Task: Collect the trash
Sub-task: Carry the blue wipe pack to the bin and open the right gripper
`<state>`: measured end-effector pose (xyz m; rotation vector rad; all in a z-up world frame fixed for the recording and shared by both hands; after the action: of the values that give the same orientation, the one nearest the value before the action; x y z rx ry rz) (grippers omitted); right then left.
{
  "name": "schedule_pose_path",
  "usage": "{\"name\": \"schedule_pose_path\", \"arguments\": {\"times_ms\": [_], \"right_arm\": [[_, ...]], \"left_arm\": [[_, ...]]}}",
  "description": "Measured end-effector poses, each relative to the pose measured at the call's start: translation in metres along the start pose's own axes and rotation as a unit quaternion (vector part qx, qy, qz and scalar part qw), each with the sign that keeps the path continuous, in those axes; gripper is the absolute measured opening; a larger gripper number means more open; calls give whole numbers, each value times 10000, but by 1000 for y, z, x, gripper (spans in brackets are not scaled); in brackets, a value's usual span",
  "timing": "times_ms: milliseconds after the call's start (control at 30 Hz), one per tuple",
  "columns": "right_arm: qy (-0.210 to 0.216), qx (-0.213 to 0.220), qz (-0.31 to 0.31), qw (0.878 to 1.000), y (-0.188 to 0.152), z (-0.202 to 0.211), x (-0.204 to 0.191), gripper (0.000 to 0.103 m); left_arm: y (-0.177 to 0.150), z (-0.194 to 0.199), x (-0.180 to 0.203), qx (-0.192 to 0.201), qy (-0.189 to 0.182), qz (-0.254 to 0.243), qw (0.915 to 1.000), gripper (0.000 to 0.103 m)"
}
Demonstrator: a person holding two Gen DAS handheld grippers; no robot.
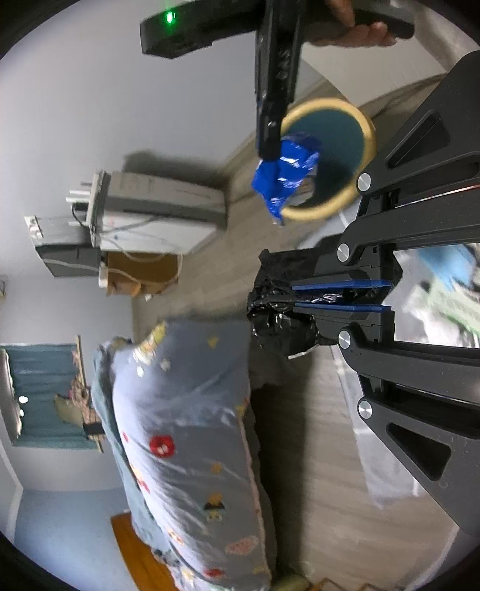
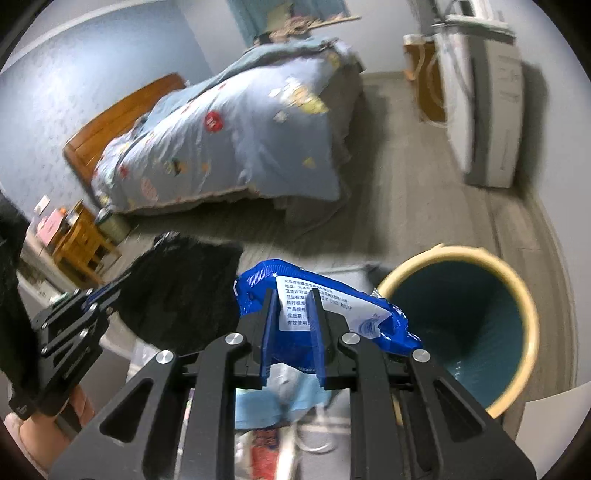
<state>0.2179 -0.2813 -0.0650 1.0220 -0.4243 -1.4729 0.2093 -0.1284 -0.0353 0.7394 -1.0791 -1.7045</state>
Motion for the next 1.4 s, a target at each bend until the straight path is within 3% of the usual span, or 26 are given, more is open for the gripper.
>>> {"name": "schedule_pose_path", "arguments": {"times_ms": [200,433,700,767,933,1200,1267,1400], "right_arm": [[-602,147,-732,9954,11,5,81,17],[-1240,19,-1255,9843,-3,0,150,17],[-1418,-123,-1406,9798,-20,-4,173,17],[-1436,-157,-1367,9800,-23,-5,176,18],[-1550,-212,-1313,9789,-28,-7,178,19],[-1651,-182,-1347,9769,-31,-6,183,19],[-1766,-205,-1284,9757,-32,-5,183,43],[-1895,-174,-1229,9740,-33,-4,187,57]], "left_arm": [[9,-22,54,-32,-462,-199,9987,7],[-17,-64,120,-538,-913,-412,9935,7],[-47,-98,157,-861,-944,-596,9900,8],[-51,-101,158,-886,-914,-630,9899,12],[-53,-103,151,-840,-857,-457,9917,38],[-52,-96,132,-770,-747,-188,9941,68],[-52,-94,129,-758,-692,-192,9945,72],[-51,-89,122,-729,-609,-174,9953,81]]}}
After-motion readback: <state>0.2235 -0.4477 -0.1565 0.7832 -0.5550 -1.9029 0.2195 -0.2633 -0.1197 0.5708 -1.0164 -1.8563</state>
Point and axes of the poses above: each gripper's, at about its wrist camera, not at the fingertips, and z roughly against the way its jaws point, x to its right, y to its top, the point moved 7 cm from there along -z, roughly the way its jaws point, and after that the axes turned 11 degrees about x, right-handed, at the moved point
